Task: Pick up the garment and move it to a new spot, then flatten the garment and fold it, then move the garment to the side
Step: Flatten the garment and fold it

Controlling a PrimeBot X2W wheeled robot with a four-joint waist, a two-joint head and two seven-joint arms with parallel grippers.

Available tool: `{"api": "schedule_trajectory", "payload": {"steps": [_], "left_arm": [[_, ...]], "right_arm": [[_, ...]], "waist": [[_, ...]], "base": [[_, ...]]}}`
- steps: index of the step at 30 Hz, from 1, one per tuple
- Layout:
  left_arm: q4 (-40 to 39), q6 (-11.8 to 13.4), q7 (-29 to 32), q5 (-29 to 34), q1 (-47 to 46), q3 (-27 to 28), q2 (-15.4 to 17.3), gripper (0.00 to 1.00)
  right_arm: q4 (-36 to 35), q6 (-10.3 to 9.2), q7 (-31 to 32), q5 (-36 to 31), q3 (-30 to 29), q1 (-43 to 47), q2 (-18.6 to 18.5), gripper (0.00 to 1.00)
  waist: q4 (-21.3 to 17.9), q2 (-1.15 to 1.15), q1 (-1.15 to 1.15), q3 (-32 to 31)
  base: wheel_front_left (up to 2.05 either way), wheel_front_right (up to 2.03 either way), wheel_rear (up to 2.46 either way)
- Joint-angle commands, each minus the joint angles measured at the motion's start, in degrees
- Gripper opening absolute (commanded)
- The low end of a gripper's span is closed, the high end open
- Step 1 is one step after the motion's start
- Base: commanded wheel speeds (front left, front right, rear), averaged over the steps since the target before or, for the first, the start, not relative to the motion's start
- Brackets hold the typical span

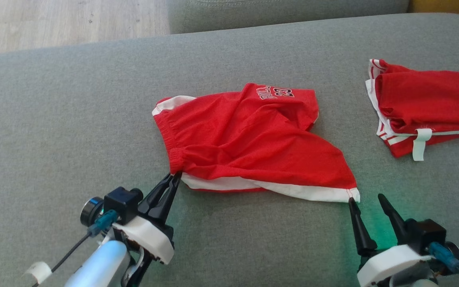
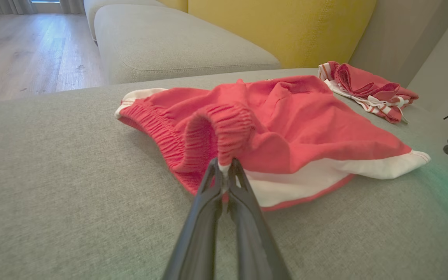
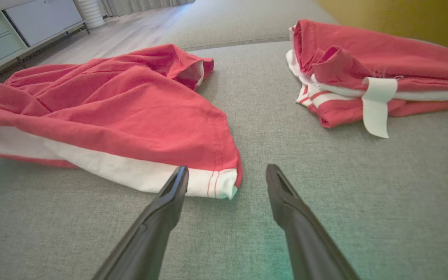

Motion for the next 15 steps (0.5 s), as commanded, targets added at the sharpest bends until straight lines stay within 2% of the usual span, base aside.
{"api": "schedule_trajectory", "payload": {"steps": [1,15], "left_arm": [[-2.40,0.74,0.19,-0.34,-1.07,1.89,1.92,0.00],[-5.18,1.60,1.60,-0.92,-0.62,1.29,2.37,0.00]], "right_arm": [[-1.96,-0.04,0.81,0.19,1.76,-1.29,-1.23,1.00],[3.17,-0.04,4.28,3.51,5.13,-4.97,-1.07,1.00]], "waist": [[-0.01,0.00,0.00,-0.03],[1.22,0.00,0.00,0.40]], "base": [[0.00,0.00,0.00],[0.00,0.00,0.00]]}}
